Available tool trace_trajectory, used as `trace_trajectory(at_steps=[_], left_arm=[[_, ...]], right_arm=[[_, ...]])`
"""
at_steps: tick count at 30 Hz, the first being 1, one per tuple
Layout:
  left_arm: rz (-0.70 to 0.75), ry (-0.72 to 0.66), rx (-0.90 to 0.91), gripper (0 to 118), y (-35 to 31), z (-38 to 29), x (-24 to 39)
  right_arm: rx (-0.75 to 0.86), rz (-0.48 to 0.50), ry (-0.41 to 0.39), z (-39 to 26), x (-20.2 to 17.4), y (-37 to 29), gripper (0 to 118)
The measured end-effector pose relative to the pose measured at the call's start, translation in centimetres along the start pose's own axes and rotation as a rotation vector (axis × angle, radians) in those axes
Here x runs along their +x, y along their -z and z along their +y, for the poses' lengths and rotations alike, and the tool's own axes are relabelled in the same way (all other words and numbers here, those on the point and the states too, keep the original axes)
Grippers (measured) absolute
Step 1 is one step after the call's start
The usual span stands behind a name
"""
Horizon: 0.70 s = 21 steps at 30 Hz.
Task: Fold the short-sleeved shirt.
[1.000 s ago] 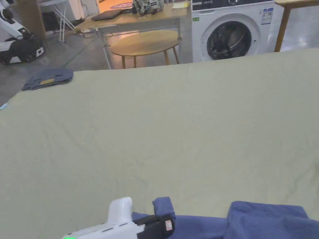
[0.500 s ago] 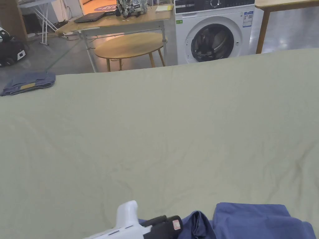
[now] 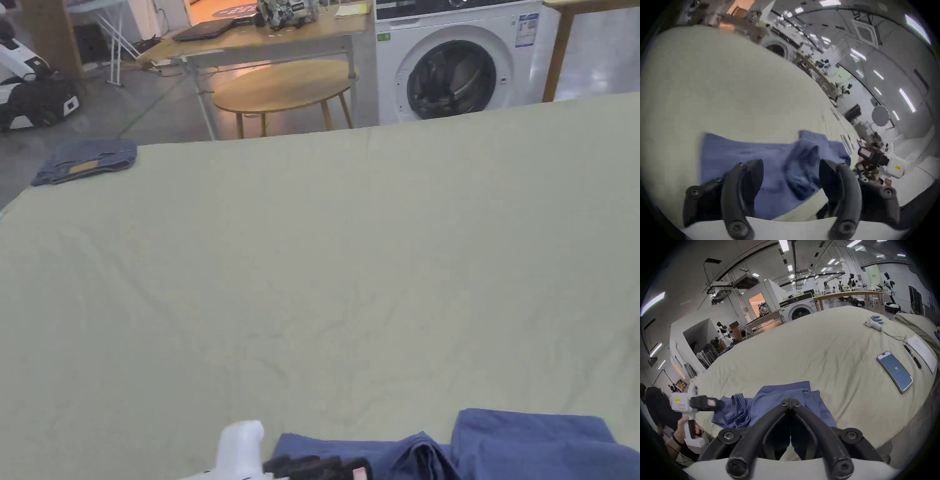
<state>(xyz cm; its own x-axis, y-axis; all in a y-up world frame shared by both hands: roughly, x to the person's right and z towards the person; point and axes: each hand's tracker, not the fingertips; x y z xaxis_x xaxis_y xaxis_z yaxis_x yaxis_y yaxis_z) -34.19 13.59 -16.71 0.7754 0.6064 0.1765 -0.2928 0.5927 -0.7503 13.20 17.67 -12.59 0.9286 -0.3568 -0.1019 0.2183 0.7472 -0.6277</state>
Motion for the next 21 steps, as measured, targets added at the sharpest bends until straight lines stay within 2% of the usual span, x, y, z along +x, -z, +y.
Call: trace_trajectory(at_steps=[2,6,8,10,12,13,14,15,16,18,21], left_arm=[[0.012,-0.082,0.044,71,-3.2,0.5,-2.8],[0.076,-0.319,0.13,71,-4.6,-1.0,-7.7],[0.032,-0.395,0.105,71,-3.3,-2.2,-9.1],[-0.09,-0.482,0.072,70,-0.9,-3.9,-10.4],[-0.286,-0.6,0.079,63,1.2,-4.9,-10.6],[-0.337,-0.634,0.062,54,2.2,-5.2,-10.5],[-0.291,-0.61,0.069,33,2.8,-5.2,-9.5],[-0.218,-0.589,0.063,6,3.0,-5.0,-9.3],[-0.148,-0.57,0.038,6,2.9,-4.9,-9.3],[-0.213,-0.583,0.078,6,1.8,-4.7,-8.9],[-0.19,-0.519,0.15,6,-1.6,-3.0,-7.7]], right_arm=[[-0.015,0.002,0.004,-0.1,0.1,0.3,0],[-0.031,0.009,0.012,-0.2,-0.1,0.8,0],[-0.031,0.012,0.011,-0.2,-0.5,0.7,0],[-0.033,0.017,0.005,-0.1,-0.8,0.6,0],[-0.036,0.013,-0.011,0.0,-1.1,0.4,0],[-0.036,0.008,-0.018,0.0,-1.2,0.3,0],[-0.036,0.006,-0.022,0.1,-1.2,0.2,0],[-0.037,0.005,-0.023,0.2,-1.2,0.1,0],[-0.035,0.004,-0.024,0.2,-1.2,-0.1,0],[-0.027,0.004,-0.019,0.4,-1.1,-0.4,0],[-0.019,-0.001,-0.01,0.6,-0.9,-0.5,0]])
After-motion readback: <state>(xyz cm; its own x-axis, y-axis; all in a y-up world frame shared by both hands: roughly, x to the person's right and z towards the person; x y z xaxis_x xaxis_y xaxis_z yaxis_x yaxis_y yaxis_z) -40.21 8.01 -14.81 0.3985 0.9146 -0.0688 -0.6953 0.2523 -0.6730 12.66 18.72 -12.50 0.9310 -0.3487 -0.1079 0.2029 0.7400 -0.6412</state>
